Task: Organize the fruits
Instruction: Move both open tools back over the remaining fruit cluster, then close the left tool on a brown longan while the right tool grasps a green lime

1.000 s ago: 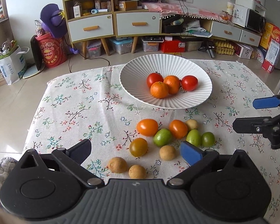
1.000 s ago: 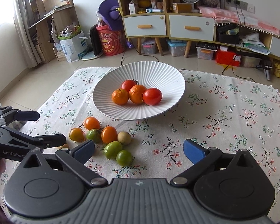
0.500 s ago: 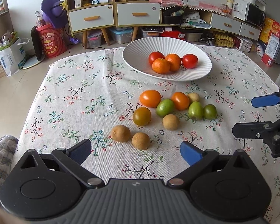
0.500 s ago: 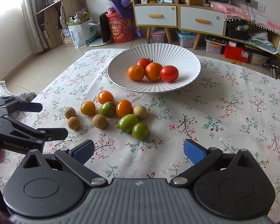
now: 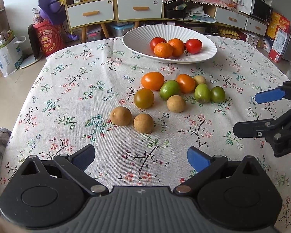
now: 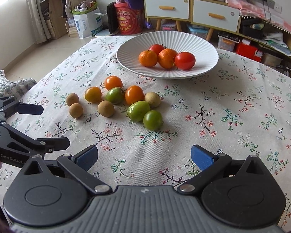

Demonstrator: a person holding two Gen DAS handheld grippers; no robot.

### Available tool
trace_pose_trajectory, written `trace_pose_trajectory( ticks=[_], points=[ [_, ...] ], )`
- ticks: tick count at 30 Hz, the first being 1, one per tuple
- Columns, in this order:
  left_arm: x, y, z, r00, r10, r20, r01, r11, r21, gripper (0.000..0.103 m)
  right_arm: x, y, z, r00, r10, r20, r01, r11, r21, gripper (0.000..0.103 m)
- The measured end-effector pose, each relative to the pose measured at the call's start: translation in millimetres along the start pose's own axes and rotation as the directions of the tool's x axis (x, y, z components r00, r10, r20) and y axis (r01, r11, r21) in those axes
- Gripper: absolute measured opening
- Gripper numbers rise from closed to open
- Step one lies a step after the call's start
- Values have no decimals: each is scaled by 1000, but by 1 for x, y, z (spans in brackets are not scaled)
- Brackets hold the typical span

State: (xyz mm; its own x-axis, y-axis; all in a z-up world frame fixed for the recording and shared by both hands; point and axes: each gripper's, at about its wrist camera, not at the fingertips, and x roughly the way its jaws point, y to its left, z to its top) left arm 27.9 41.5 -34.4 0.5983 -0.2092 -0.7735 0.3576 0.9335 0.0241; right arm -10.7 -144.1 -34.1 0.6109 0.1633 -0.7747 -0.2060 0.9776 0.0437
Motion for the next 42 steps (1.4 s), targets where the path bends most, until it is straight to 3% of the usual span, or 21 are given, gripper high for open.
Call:
trace_pose_trajectory(
  ticks=[10, 24, 27, 35, 42],
  points=[
    [14, -2, -12, 1000, -12, 22, 12, 1000, -8, 96, 18, -2, -9, 1000, -25, 3, 25, 999, -20, 102],
    [18, -9, -9, 995, -51, 83, 50, 999, 13, 94, 29, -9, -6, 996, -34, 83, 40, 997, -65, 101],
    [18, -9, -6, 995, -60, 86, 59, 998, 17, 88, 29, -8, -5, 995, -27, 96, 35, 996, -78, 97],
    [18, -13, -3, 989, -78, 122, 75, 997, 33, 60, 28, -2, -1, 993, -9, 122, 25, 991, -130, 78],
    [20, -12, 0, 988, -74, 139, 71, 997, 23, 46, 26, 1, 1, 990, -6, 140, 30, 985, -168, 62]
  ],
)
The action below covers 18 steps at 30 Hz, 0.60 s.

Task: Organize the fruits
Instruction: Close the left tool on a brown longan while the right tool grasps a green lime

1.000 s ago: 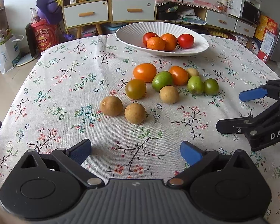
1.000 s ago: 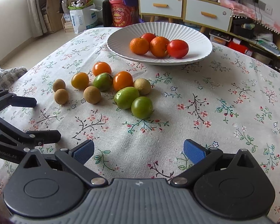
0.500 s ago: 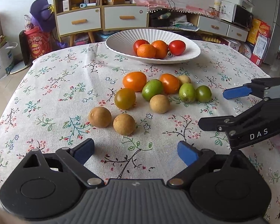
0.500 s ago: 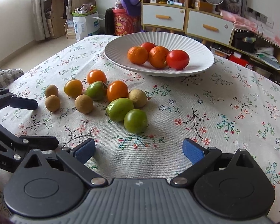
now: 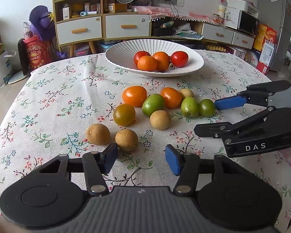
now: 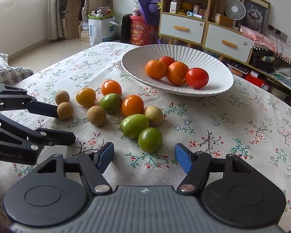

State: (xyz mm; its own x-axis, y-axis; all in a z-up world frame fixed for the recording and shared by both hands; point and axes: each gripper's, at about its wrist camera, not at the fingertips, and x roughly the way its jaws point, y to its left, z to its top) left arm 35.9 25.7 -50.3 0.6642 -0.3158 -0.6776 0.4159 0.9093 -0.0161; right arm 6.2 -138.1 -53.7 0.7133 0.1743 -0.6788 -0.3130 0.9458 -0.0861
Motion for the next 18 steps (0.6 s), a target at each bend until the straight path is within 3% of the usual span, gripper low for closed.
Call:
trace_pose_trajectory(
  ticks=[8, 18],
  points=[
    [0, 2, 2, 1000, 13, 9, -13, 1000, -12, 33, 0, -2, 2, 1000, -3, 9, 3, 1000, 11, 44],
    [2, 4, 4, 1000, 19, 8, -19, 1000, -21, 26, 0, -5, 5, 1000, -6, 10, 6, 1000, 23, 36]
  ],
)
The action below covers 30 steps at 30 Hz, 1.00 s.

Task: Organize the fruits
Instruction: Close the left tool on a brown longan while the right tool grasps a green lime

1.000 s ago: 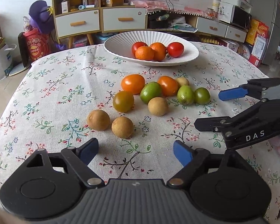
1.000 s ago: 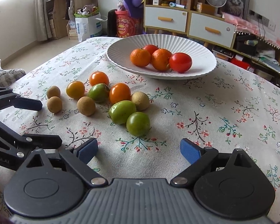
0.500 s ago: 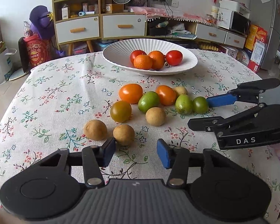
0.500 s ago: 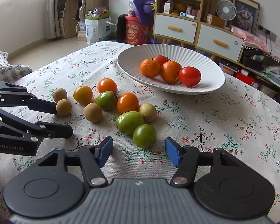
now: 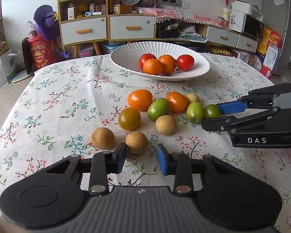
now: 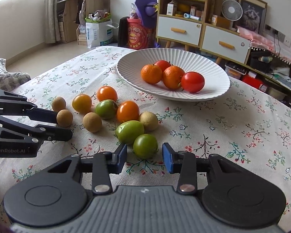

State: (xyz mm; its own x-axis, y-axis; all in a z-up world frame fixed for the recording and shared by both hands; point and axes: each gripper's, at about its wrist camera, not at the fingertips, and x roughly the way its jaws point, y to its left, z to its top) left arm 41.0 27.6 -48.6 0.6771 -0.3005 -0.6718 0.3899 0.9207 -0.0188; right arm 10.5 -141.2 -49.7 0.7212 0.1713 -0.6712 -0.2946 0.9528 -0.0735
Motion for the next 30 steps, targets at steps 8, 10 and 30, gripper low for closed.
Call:
trace_pose_trajectory(
  ticks=[8, 10, 30],
  points=[
    [2, 0, 1, 1000, 8, 1, -8, 1000, -6, 26, 0, -1, 1, 1000, -2, -1, 2, 1000, 5, 33],
    [2, 0, 1, 1000, 12, 1, -12, 1000, -9, 26, -1, -1, 1, 1000, -2, -1, 2, 1000, 5, 32],
    [-2, 2, 10, 1000, 24, -18, -25, 999, -41, 15, -6, -4, 8, 1000, 20, 0, -20, 999, 37, 24]
  ],
)
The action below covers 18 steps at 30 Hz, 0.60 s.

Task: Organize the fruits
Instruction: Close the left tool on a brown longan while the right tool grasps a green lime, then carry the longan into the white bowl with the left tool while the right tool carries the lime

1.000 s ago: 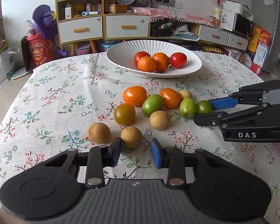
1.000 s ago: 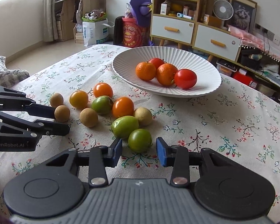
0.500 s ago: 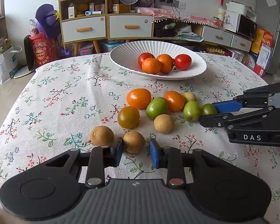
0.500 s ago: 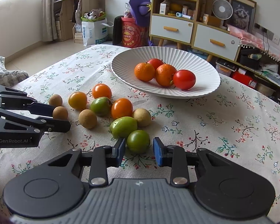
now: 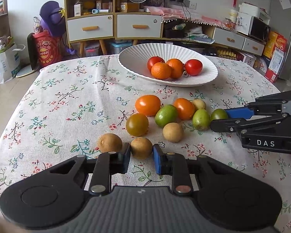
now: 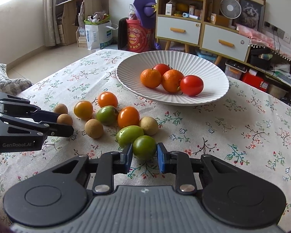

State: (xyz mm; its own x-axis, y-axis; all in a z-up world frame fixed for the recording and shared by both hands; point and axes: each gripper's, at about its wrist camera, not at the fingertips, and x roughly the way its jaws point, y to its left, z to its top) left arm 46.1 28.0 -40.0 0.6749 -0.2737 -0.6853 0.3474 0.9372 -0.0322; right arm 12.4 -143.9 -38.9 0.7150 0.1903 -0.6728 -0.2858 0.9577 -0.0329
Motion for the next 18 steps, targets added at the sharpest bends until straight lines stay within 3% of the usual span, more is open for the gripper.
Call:
trace_pose_trajectory(
  ticks=[18],
  points=[
    [-4, -18, 33, 999, -47, 10, 48, 998, -29, 15, -15, -14, 32, 997, -32, 72, 27, 998, 65, 24]
  ],
)
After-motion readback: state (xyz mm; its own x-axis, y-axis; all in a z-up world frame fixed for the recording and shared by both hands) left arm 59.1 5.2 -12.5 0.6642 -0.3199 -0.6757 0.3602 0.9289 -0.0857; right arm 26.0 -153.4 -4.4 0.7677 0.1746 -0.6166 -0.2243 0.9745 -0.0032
